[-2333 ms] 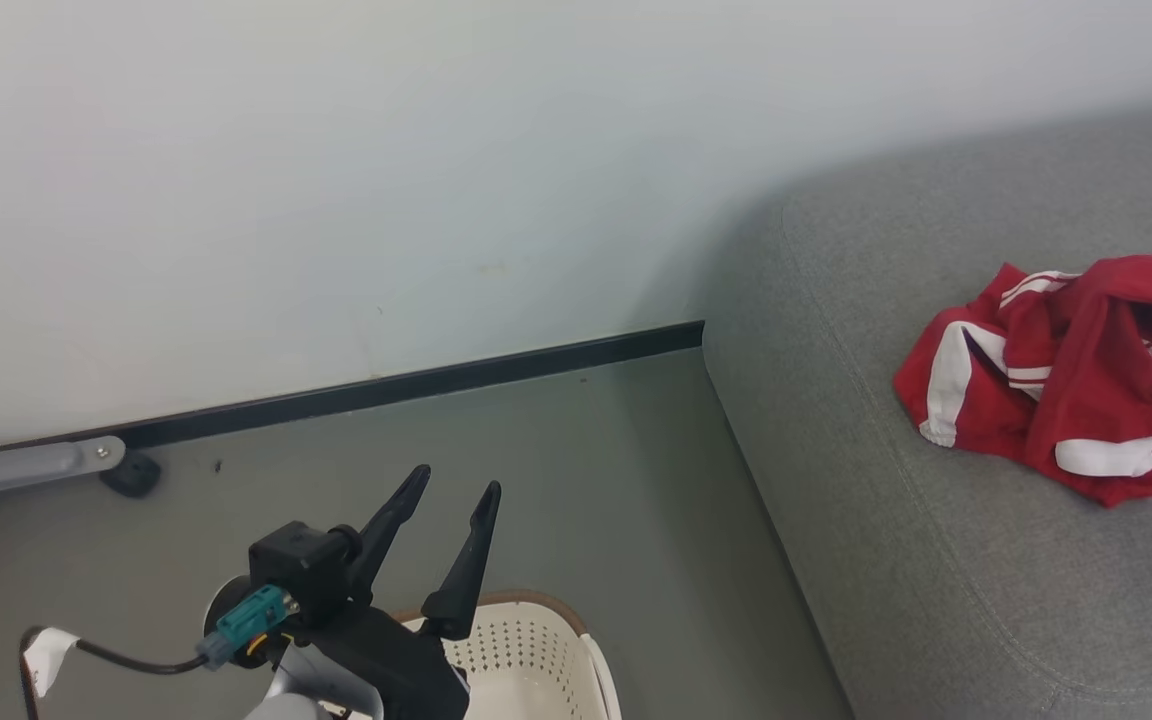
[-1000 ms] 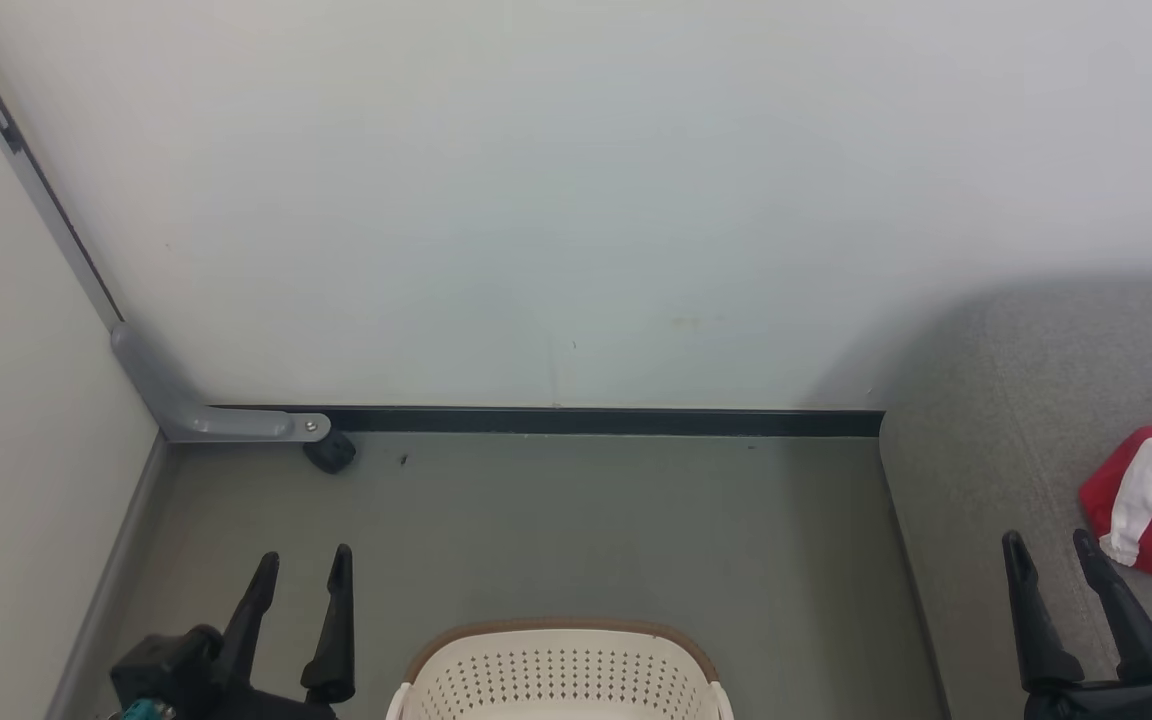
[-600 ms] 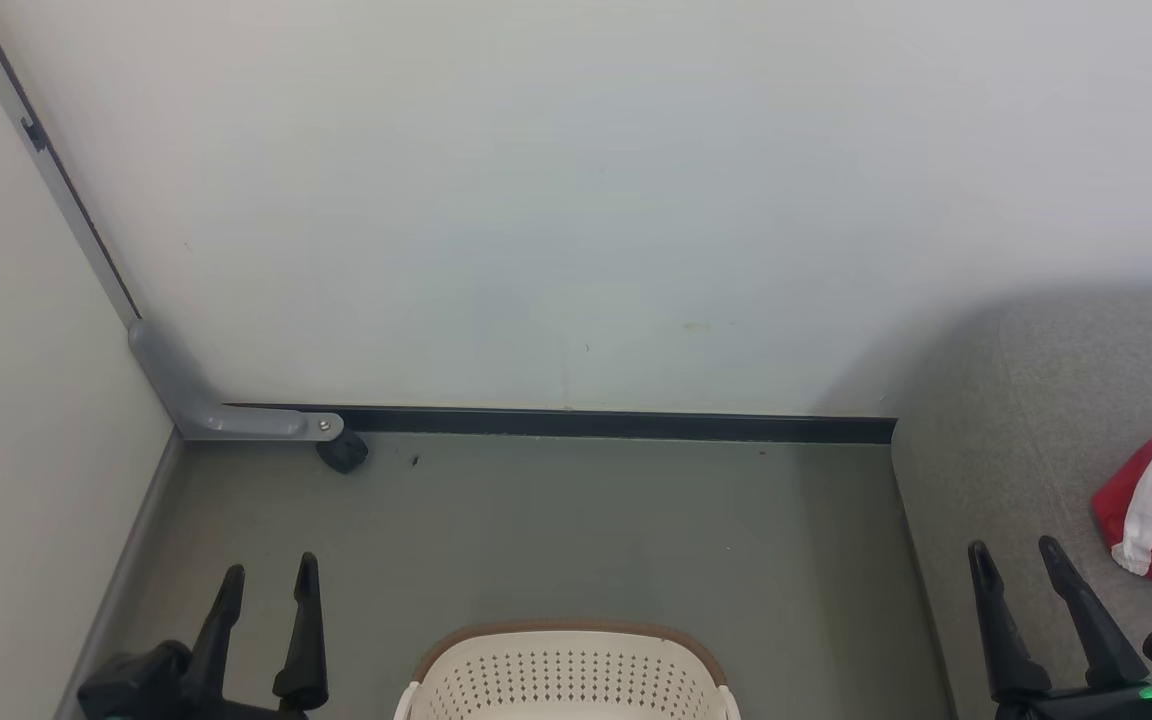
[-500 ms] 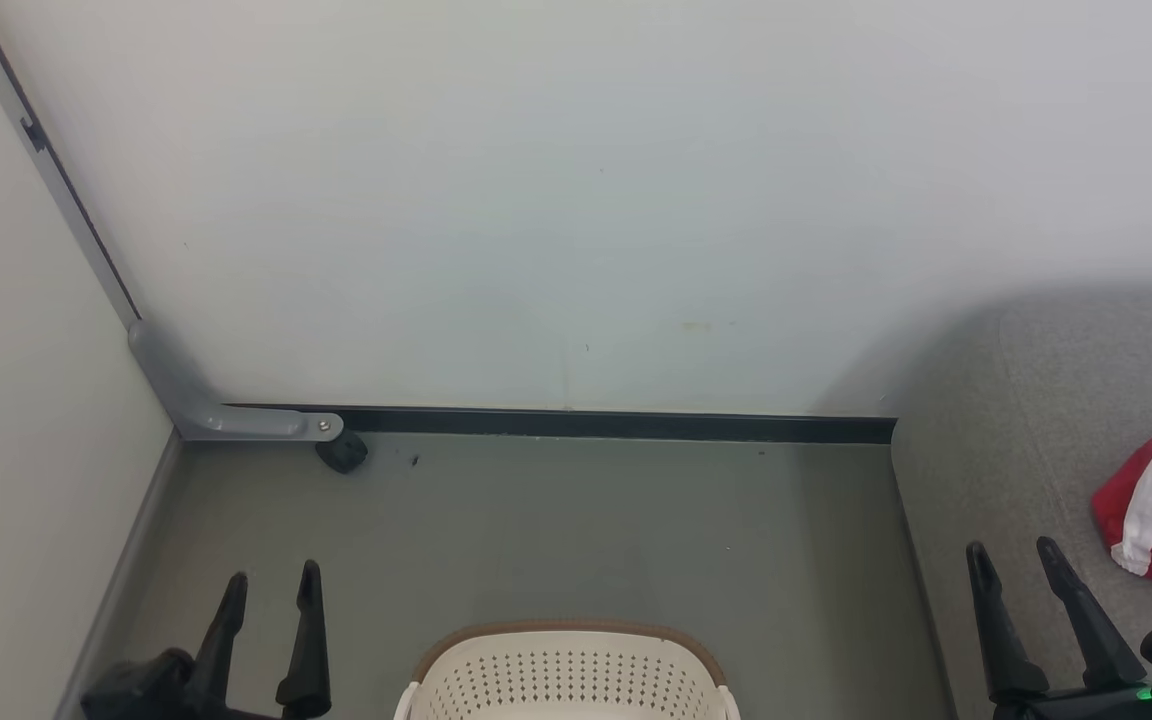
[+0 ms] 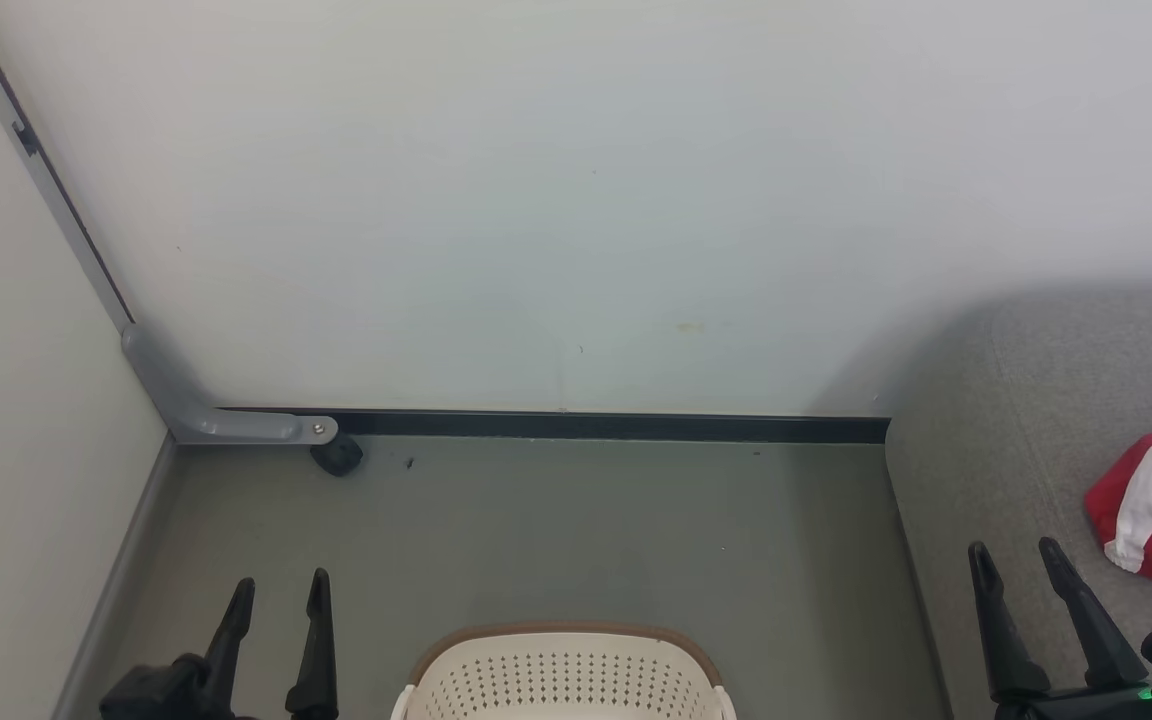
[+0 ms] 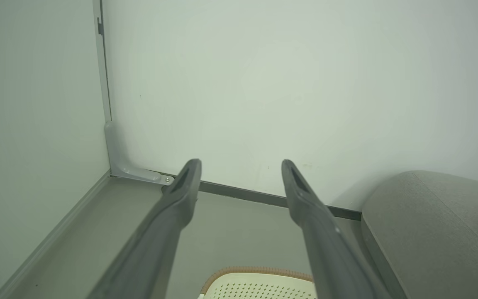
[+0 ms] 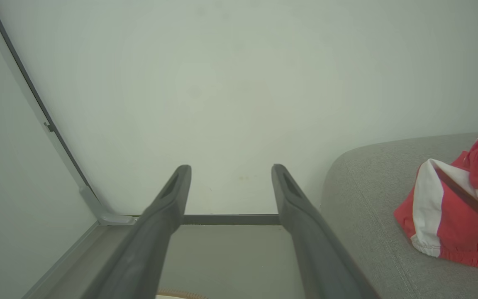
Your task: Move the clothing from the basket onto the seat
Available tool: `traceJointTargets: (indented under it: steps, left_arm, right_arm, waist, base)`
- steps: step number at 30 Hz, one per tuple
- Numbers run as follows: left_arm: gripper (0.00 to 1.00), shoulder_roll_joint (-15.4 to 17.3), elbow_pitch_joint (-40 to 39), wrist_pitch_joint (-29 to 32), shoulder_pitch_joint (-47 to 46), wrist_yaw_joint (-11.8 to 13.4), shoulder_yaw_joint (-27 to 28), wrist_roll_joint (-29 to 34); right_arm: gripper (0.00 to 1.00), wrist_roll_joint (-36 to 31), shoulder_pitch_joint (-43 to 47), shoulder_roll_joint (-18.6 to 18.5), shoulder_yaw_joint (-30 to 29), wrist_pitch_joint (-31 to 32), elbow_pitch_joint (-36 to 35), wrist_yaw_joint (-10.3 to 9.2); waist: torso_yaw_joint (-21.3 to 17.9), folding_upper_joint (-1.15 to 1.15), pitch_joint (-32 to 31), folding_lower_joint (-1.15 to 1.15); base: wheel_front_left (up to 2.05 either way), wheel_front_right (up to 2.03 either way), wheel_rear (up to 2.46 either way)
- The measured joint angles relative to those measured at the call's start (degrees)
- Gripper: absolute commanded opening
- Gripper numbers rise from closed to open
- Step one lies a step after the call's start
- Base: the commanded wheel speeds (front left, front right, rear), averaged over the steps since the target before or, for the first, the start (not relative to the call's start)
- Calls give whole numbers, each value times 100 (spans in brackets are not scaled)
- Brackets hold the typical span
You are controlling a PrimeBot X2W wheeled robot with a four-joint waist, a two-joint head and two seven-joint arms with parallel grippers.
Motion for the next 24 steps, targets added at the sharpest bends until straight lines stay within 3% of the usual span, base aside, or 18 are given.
traceJointTargets:
  steps: [8, 24]
  left_arm:
    - [100, 56, 7, -30, -2, 1, -8, 403]
    - [100, -22, 2, -31, 10, 2, 137, 500]
  right_arm:
    - [100, -124, -2, 83, -51, 0, 27, 55]
    - [100, -288, -9, 191, -116, 0, 131, 158]
  waist:
    - [-4, 0, -23, 0]
    - [-87, 0, -63, 0]
  base:
    - [0, 0, 0]
    - [0, 0, 0]
